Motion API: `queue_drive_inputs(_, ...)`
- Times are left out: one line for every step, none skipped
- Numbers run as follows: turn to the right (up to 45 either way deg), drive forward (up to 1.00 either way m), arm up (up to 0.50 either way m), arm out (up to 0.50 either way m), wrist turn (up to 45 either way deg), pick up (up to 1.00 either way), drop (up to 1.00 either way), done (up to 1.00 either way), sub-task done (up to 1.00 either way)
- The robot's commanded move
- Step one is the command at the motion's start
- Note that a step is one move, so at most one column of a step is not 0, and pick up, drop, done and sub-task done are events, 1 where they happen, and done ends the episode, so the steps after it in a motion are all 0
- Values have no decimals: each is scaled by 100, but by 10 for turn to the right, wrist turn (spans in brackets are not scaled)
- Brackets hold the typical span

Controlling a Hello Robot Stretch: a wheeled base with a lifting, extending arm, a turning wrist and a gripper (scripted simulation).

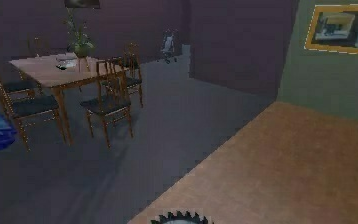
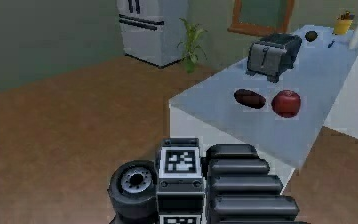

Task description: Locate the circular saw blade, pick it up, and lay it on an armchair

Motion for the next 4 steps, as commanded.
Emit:
queue_drive_inputs(0, 100, 0, 0, 0, 0, 0, 0, 0)
queue_drive_inputs(0, 100, 0, 0, 0, 0, 0, 0, 0)
queue_drive_inputs(0, 100, 0, 0, 0, 0, 0, 0, 0)
queue_drive_inputs(-90, 0, 0, 0, 0, 0, 0, 0, 0)
